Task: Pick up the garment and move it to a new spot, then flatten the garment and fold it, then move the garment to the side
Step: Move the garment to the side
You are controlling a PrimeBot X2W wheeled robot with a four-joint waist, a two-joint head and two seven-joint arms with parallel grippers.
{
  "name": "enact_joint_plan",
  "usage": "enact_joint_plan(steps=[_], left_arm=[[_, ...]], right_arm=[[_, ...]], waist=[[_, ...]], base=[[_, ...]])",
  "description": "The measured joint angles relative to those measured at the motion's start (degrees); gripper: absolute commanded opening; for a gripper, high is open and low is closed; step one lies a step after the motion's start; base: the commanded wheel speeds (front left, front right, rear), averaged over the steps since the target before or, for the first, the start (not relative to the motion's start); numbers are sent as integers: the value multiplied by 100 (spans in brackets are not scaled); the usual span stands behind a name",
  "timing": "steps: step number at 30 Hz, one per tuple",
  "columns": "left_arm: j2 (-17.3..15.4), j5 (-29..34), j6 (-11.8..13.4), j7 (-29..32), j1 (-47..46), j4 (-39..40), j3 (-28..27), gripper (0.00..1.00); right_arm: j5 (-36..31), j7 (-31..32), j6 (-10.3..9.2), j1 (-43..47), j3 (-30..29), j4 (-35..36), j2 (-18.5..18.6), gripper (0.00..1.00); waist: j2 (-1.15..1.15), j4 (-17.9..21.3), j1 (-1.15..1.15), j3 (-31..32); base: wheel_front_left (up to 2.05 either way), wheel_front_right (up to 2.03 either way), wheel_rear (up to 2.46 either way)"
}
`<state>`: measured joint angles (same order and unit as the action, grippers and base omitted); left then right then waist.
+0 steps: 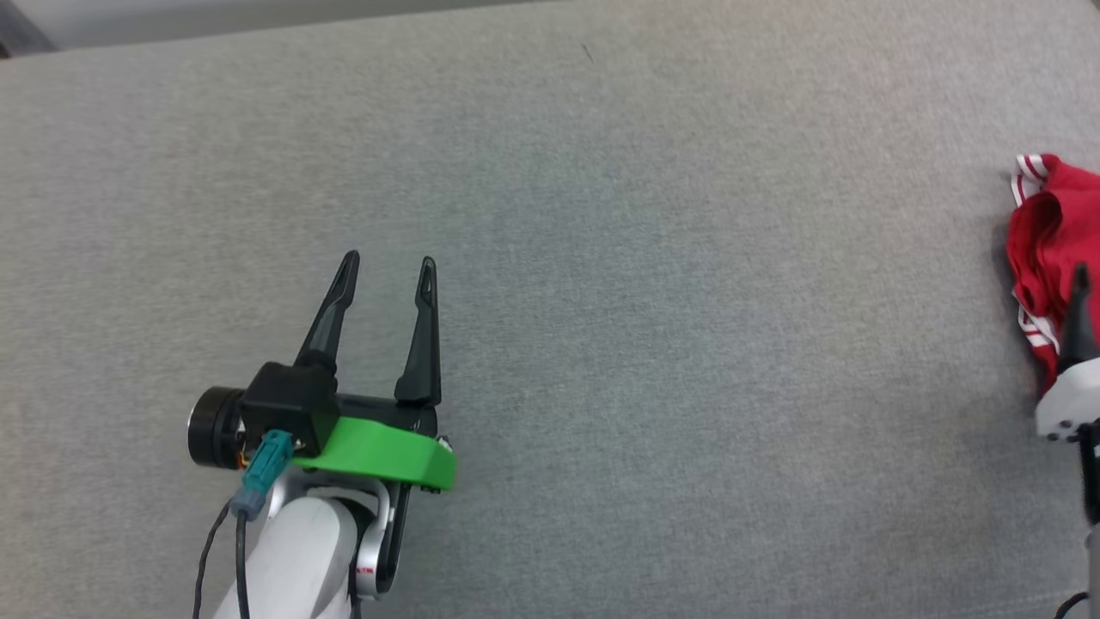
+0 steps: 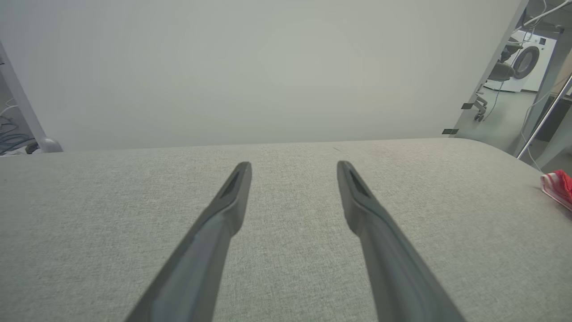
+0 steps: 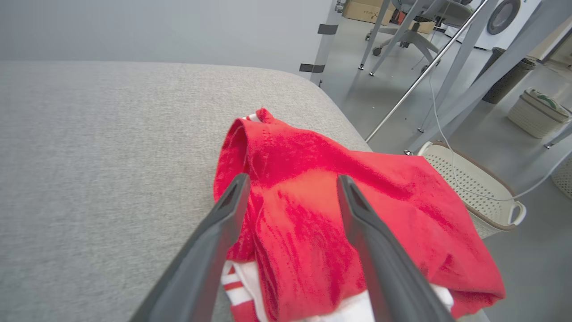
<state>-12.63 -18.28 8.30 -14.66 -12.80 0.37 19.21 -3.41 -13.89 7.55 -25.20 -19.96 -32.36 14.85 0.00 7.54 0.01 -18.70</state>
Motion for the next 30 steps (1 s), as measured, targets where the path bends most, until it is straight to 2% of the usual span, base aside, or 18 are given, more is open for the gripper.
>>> enact_joint_plan(steps=[8,17,30], left_arm=[[148,-42,-47,0,361,-56,-303,100],[175,-35,-118,-1,639,-182,-689,100],[121,-35,-158,-1,1225,-278,-937,100]], right_arm=[[436,33,0,704,776,876,-498,100],[644,359,0,1247,1493,1940,-847,100],[669,917,-1,2351,1605,3325,-1116,100]], waist=[[0,-390,0,546],[0,-764,0,1016],[0,-928,0,1579]], base=[[0,0,0],[0,0,0],[0,0,0]])
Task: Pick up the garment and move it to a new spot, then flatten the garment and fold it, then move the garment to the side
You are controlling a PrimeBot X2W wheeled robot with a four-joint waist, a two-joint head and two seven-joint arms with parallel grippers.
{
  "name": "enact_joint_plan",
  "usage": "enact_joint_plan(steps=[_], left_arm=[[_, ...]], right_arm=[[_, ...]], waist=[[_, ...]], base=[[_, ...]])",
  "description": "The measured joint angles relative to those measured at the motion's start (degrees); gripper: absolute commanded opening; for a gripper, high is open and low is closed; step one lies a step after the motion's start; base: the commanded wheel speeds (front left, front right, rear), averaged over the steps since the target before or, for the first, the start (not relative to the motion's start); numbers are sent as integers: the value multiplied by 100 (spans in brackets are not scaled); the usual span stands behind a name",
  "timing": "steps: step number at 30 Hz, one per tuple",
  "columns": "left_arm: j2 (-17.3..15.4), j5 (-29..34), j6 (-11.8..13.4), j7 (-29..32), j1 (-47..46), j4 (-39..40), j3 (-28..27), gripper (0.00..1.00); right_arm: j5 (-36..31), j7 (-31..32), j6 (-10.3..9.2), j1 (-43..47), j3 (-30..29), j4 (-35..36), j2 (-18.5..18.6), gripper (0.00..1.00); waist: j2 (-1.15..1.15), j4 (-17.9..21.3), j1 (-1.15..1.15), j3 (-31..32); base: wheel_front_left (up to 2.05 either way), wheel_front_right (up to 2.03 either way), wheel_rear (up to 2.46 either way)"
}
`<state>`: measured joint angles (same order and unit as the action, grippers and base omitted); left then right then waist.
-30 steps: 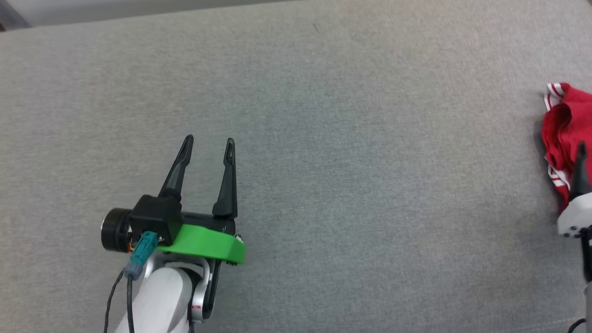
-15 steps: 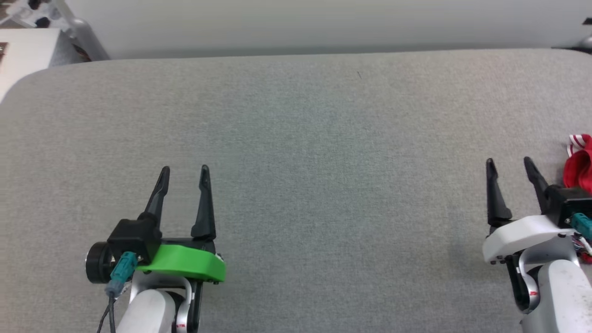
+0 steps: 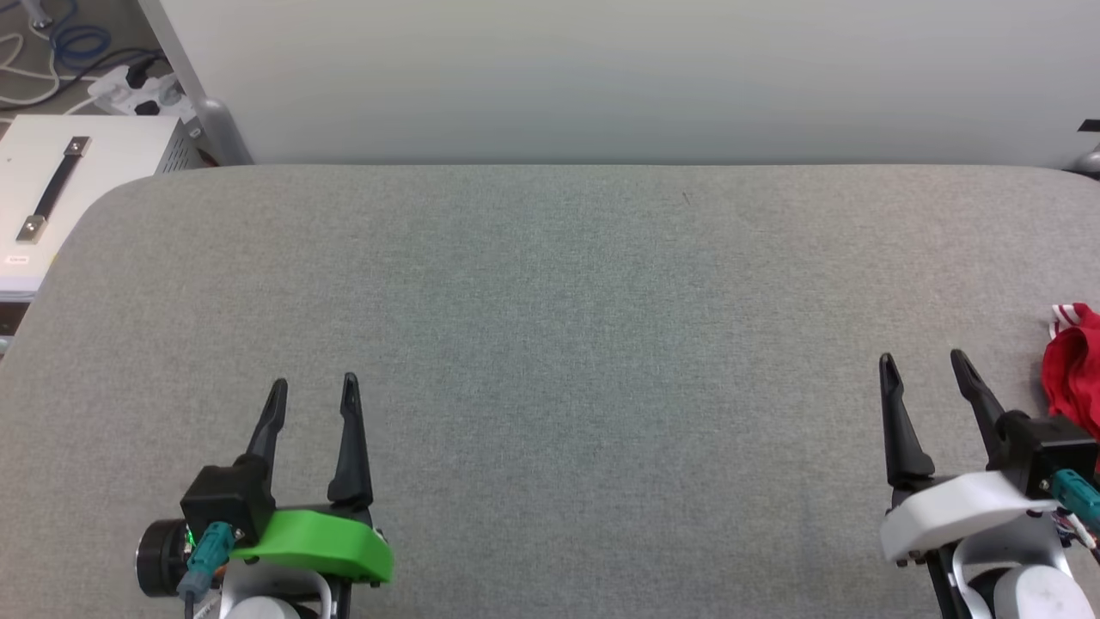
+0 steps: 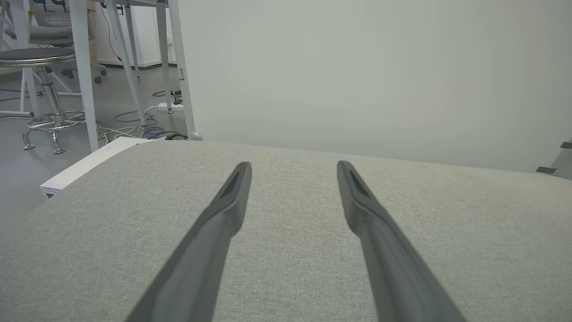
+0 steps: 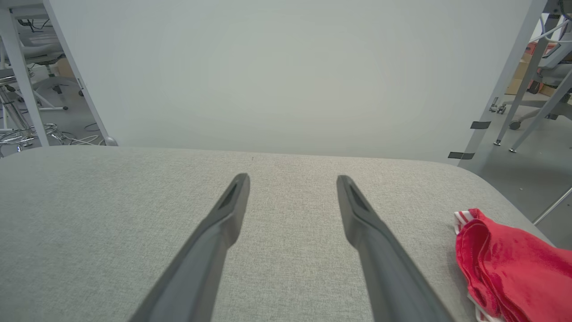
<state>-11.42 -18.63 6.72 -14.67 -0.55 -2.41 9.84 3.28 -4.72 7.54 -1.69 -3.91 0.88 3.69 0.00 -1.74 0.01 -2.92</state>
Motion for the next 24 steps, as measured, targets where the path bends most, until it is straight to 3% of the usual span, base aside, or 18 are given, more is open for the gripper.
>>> enact_joint_plan(steps=[10,24], left_arm=[[-3,0,-45,57,202,-69,127,100],[-92,-9,-51,63,285,-94,199,100]], right_arm=[[-2,303,1,507,86,623,-52,100],[163,355,0,632,183,855,-69,100]], waist=[[0,115,0,236],[0,135,0,213]], base=[[0,0,0],[0,0,0]])
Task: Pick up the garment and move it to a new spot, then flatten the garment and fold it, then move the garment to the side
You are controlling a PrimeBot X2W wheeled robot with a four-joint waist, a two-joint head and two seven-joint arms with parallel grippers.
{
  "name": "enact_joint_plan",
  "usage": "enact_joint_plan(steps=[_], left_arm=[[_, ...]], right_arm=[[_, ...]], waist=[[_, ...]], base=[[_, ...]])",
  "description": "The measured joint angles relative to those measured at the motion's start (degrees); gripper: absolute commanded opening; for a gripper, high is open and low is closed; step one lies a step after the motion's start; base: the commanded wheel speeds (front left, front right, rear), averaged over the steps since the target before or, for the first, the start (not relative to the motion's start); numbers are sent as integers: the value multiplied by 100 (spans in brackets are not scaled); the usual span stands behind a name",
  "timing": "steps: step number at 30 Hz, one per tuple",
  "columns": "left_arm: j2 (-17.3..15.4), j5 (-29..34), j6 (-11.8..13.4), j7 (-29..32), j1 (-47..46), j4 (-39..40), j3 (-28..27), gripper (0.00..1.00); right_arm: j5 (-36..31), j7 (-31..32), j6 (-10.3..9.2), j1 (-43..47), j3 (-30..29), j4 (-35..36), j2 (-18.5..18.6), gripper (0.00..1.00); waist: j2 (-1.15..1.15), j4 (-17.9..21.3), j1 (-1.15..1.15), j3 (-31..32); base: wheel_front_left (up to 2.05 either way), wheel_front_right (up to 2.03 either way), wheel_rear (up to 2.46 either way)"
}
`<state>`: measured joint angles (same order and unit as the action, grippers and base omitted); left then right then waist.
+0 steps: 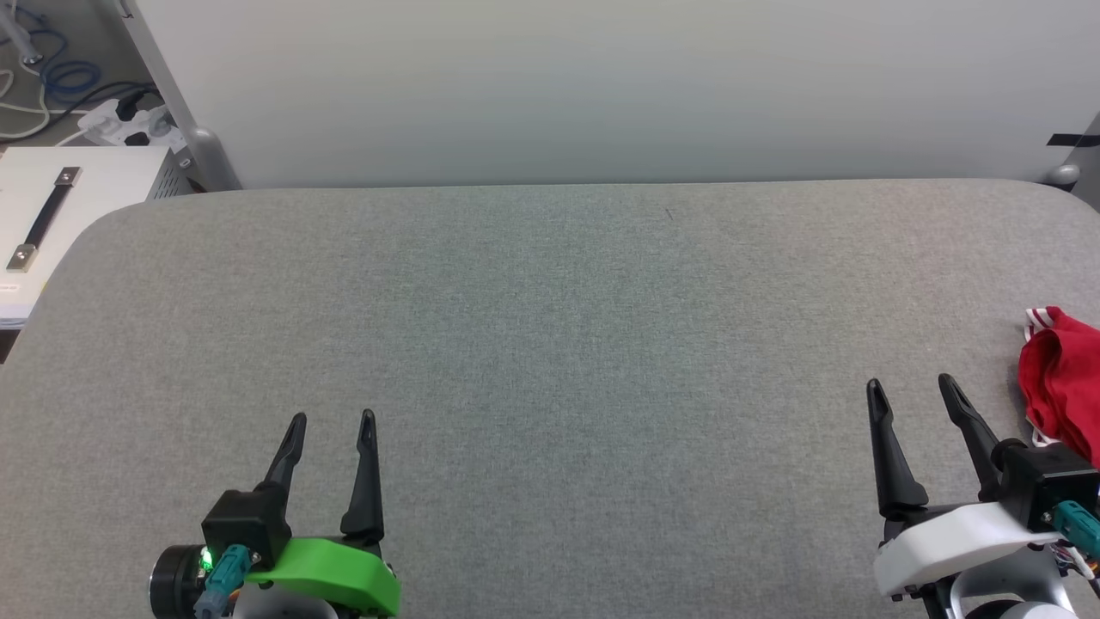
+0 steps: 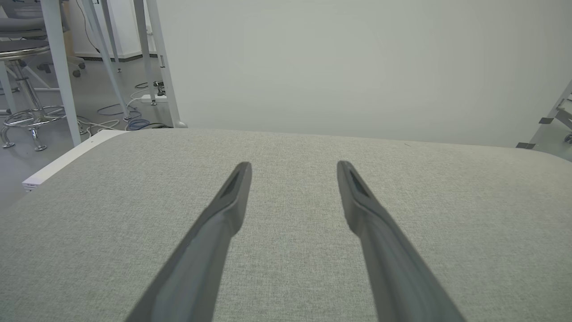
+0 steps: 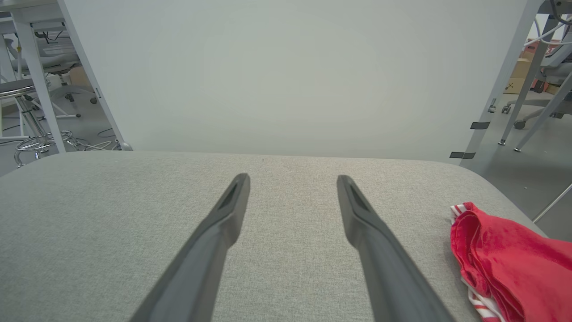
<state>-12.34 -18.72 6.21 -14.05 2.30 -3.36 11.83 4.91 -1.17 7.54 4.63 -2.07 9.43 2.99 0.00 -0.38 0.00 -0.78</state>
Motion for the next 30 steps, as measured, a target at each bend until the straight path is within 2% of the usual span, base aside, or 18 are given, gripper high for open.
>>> enact_joint_plan(steps=[15,16,30], left_arm=[[-21,-44,7,-1,-6,-3,27,100],[-21,-46,7,-1,-6,-1,31,0],[19,26,-3,107,-6,19,-31,0]], right_arm=[[43,-8,0,0,19,22,-1,100],[43,-8,1,-1,18,22,-1,0],[32,-8,1,-5,22,-38,0,0]], waist=[[0,-2,0,-106],[0,-3,0,-115],[0,1,0,-100]], base=[[0,0,0],[0,0,0],[0,0,0]])
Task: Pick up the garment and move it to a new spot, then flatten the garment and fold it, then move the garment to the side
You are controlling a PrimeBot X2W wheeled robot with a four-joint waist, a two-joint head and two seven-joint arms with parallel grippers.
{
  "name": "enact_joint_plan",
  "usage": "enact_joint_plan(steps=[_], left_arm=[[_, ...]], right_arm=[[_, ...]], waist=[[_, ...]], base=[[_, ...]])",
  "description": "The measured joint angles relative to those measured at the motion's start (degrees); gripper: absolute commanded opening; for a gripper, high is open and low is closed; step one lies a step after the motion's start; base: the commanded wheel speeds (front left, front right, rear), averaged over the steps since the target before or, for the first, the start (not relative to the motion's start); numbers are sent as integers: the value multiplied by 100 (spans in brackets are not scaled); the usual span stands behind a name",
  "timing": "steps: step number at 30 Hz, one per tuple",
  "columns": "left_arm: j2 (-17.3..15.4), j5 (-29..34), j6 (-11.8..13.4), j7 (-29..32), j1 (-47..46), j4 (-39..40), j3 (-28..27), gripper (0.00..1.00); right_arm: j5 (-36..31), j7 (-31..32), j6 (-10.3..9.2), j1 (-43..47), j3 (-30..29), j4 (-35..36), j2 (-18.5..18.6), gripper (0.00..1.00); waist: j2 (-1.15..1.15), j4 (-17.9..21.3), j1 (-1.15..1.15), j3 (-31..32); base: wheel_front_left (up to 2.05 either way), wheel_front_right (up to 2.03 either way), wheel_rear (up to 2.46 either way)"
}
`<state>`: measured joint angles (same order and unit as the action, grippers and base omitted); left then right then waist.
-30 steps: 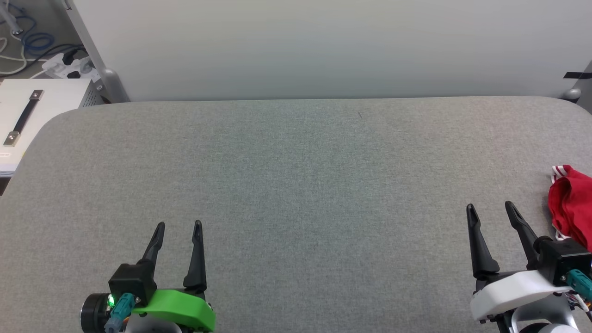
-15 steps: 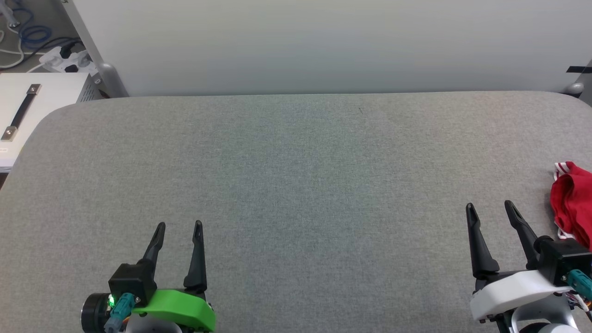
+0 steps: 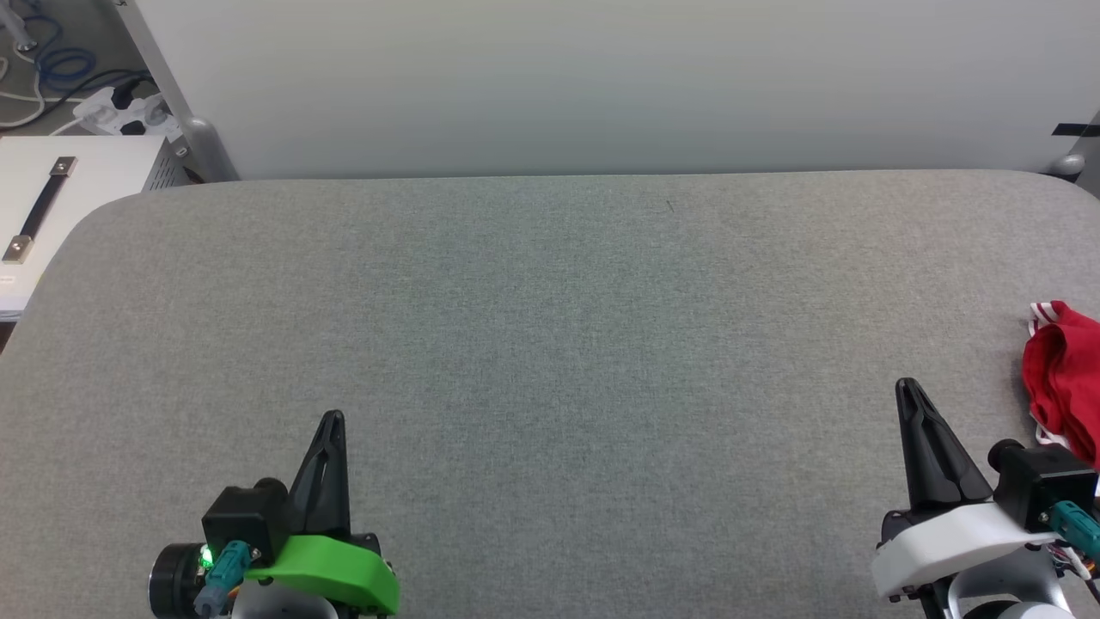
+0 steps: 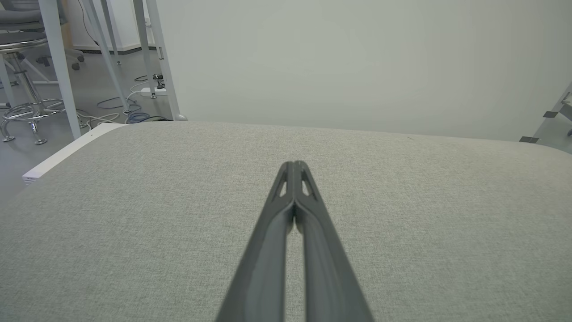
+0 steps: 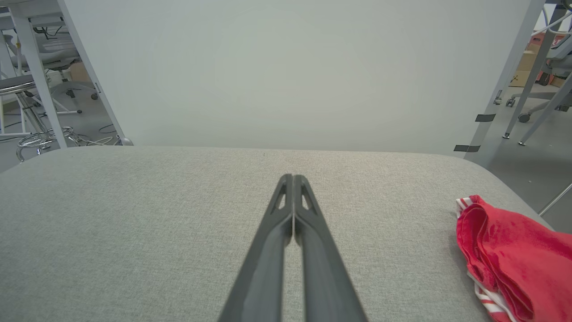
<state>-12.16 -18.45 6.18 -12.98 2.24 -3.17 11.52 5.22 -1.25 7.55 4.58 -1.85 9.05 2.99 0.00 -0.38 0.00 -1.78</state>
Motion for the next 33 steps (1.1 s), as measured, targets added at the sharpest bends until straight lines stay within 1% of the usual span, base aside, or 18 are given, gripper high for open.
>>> enact_joint_plan(steps=[3,23,33], left_arm=[[22,68,-41,27,0,4,-42,0],[175,367,-100,255,-3,40,-242,0],[297,576,-192,397,-6,65,-337,0]], right_arm=[[-9,0,0,-2,3,-23,0,0],[-82,9,0,-27,31,-183,0,0],[-133,49,0,-66,45,-279,0,0]], waist=[[0,1,0,5],[0,8,0,37],[0,12,0,56]], base=[[0,0,0],[0,0,0],[0,0,0]])
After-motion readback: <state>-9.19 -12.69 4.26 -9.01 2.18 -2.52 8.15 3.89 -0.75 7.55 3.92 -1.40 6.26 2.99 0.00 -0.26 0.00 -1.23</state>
